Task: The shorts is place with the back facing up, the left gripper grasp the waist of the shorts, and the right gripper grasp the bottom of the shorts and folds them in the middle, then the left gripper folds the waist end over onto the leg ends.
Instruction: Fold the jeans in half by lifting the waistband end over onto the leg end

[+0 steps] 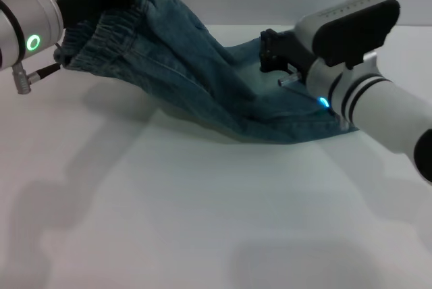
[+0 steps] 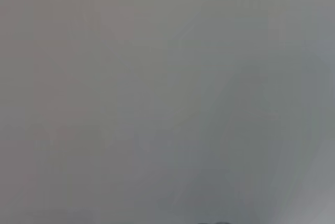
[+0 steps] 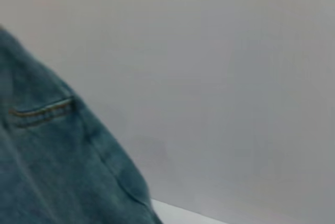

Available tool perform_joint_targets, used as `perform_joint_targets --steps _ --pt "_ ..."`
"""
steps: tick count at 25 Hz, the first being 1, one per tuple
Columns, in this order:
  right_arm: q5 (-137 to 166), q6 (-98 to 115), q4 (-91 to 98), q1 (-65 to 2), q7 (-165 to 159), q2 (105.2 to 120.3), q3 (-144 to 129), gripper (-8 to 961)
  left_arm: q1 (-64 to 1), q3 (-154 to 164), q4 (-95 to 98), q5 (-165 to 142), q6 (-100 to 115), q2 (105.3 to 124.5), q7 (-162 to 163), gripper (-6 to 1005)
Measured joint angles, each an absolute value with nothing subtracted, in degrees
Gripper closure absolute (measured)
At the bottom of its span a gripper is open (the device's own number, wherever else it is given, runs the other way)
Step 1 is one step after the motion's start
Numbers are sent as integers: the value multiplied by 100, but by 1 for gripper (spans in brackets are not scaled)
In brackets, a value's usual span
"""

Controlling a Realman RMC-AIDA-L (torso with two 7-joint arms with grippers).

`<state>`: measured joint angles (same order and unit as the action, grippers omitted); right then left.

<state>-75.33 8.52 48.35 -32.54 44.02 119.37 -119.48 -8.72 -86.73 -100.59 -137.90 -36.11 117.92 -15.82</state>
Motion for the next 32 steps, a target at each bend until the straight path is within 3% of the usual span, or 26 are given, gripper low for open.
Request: perform_joint_targets --steps 23,32 --pt "-7876 883 4690 -4215 3337 11987 -13522 944 -732 -8278 -10744 -13582 -3497 11786 -1677 858" --pt "-7853 1187 4823 -3678 3386 11922 -13351 942 -717 -8305 -10743 -13535 -3523 11785 -1814 852"
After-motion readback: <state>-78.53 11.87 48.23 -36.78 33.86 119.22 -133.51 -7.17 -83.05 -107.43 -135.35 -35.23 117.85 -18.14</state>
